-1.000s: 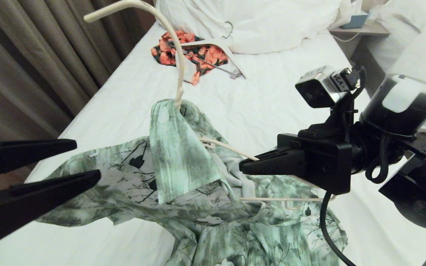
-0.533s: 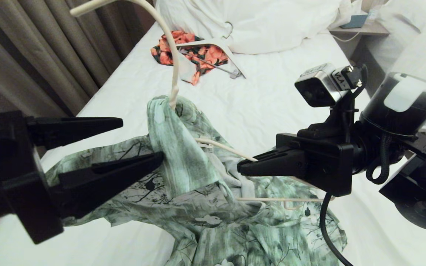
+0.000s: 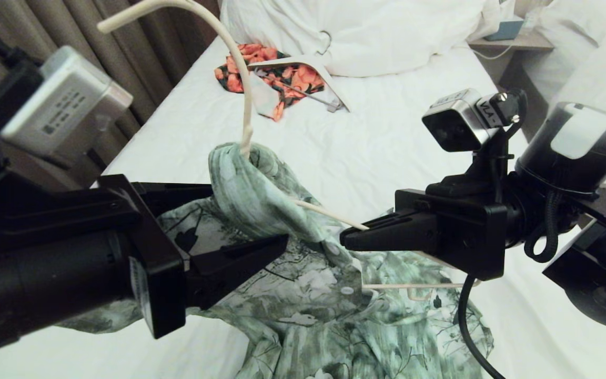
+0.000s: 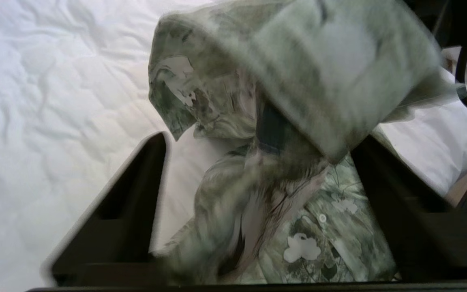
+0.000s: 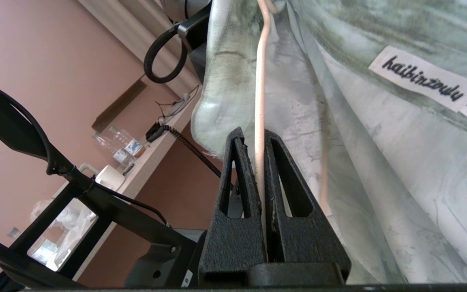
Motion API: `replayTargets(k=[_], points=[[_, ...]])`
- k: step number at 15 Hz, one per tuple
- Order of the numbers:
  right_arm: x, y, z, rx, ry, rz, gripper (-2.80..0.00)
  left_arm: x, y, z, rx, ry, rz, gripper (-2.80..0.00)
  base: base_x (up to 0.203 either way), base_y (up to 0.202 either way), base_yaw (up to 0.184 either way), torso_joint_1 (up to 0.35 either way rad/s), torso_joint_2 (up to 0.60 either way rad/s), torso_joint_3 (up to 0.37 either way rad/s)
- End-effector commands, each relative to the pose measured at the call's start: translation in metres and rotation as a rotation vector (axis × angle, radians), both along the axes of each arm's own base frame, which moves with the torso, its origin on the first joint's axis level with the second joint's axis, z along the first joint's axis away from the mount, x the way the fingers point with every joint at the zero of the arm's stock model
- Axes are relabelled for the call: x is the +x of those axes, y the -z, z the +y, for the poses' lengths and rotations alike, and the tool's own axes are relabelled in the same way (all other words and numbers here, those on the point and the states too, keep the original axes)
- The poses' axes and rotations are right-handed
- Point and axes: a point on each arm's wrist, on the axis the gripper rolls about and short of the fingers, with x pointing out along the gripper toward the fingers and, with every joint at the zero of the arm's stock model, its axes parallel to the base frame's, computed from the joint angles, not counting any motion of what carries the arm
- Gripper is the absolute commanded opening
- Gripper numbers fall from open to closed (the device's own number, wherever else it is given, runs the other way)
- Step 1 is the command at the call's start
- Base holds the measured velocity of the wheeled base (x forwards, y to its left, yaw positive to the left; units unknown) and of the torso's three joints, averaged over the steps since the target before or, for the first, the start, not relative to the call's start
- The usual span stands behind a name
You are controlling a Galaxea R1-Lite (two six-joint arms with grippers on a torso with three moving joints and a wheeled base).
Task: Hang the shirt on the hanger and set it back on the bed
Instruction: Hook the other side of the shirt onto the hanger
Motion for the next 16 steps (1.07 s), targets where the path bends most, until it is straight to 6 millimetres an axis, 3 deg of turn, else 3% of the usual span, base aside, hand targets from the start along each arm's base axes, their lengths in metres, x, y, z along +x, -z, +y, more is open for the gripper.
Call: replayTargets(k=[1, 12, 13, 16], points=[[-0.0004, -0.0009, -0.0002, 0.003, -0.006, -0.005, -2.8, 0.0052, 0.0044, -0.0045, 0.019, 0.006, 0.016, -2.8, 0.0, 0.0, 0.0, 0.0, 0.0, 0.0], [0.0016, -0.0036, -0.0046, 0.01, 0.011, -0.016, -2.8, 0.003, 0.0039, -0.0018, 0.013, 0.012, 0.011, -2.8, 0.0, 0.0, 0.0, 0.0, 0.0, 0.0], [0.0012, -0.0032, -0.0049, 0.011, 0.013, -0.02, 0.0, 0.0028, 0.003, -0.0015, 0.009, 0.012, 0.009, -2.8, 0.0, 0.0, 0.0, 0.0, 0.0, 0.0], [0.0006, -0.0051, -0.0064, 0.013, 0.02, -0.02, 0.0, 0.0028, -0.0019, -0.0014, -0.027, 0.012, -0.015, -2.8, 0.0, 0.0, 0.0, 0.0, 0.0, 0.0]])
